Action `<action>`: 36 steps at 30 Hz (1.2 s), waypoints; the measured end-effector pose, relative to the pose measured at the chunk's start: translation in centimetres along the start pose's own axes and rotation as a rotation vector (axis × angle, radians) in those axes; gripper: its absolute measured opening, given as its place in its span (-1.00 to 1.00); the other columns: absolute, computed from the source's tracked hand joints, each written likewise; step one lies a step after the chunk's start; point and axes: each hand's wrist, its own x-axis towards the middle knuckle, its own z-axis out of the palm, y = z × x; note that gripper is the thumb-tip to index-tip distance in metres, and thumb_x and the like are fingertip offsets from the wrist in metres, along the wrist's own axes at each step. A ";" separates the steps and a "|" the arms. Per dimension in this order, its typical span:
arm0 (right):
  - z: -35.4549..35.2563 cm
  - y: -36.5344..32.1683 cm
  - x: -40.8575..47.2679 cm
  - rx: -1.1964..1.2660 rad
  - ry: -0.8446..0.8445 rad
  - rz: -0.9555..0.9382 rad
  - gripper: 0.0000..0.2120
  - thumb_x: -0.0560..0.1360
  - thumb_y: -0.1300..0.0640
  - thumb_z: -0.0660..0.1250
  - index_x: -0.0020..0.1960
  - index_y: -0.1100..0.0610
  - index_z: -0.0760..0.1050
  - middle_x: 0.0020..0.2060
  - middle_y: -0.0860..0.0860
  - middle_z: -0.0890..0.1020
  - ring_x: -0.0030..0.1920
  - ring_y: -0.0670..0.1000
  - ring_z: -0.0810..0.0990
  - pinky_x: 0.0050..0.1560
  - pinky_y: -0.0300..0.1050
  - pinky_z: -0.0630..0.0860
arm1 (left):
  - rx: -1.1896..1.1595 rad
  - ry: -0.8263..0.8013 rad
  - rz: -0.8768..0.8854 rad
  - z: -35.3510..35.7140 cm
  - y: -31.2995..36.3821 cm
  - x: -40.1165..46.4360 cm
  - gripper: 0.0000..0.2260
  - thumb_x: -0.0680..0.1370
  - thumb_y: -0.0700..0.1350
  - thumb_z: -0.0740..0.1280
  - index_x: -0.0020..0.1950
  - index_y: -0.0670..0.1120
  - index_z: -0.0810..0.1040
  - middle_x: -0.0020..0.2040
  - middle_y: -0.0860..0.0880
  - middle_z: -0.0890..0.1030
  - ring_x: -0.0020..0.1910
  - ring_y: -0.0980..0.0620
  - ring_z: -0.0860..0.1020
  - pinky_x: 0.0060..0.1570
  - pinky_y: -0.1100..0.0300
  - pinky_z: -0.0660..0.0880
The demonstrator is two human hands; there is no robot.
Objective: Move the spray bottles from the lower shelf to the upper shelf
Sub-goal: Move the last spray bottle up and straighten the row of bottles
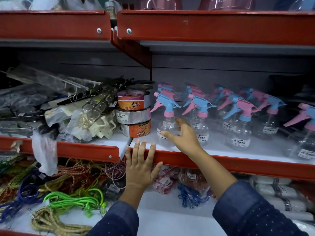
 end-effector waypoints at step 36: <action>-1.1 -0.3 -1.7 0.207 -0.007 0.028 -0.43 0.46 0.16 0.36 0.43 0.19 0.31 0.40 0.07 0.42 0.37 0.02 0.42 0.36 -0.04 0.38 | -1.263 -0.617 -1.066 -5.0 1.8 12.7 0.22 0.06 0.73 -0.14 0.51 0.01 0.32 0.45 0.00 0.39 0.46 0.05 0.31 0.50 -0.04 0.10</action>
